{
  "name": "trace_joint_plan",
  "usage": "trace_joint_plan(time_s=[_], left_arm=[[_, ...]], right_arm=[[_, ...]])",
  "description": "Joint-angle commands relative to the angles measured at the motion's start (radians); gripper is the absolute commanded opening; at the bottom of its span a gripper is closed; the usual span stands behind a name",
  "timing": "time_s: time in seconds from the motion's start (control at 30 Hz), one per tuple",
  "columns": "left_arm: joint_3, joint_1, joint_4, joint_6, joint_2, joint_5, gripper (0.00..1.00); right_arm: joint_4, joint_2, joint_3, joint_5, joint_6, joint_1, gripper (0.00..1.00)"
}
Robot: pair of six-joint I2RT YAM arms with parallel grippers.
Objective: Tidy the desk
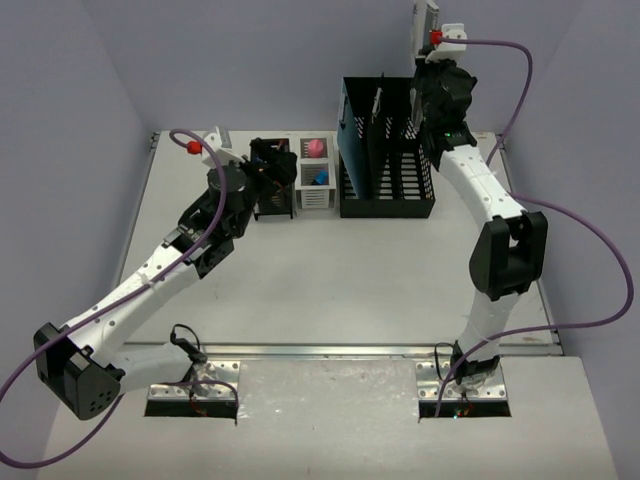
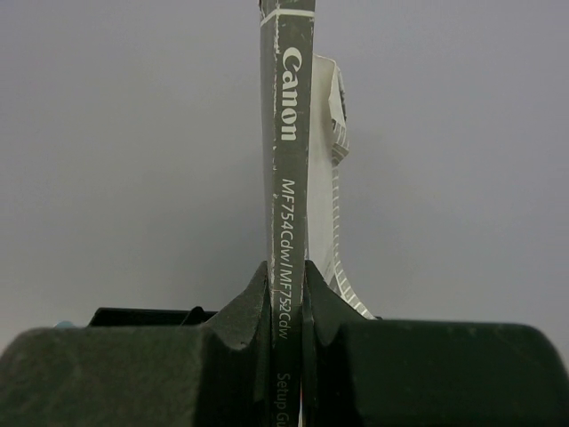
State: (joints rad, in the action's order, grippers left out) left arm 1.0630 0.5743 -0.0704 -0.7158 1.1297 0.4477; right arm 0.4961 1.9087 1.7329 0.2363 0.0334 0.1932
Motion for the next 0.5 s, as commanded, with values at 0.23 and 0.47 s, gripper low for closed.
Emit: trace_joint_plan(time_s=[0.23,0.47], left_arm=[[0.012,-0.014,0.052,-0.007,-0.002,-0.014,1.0],[0.011,-0.016,0.053,-0.011,-0.005,-0.02,1.0]], right_arm=[[0.139,-0.076,0.065,-0.063,0.022,0.005,0.01],[0.133,-0.059,0.146,-0.091,0.002,0.012,0.01]])
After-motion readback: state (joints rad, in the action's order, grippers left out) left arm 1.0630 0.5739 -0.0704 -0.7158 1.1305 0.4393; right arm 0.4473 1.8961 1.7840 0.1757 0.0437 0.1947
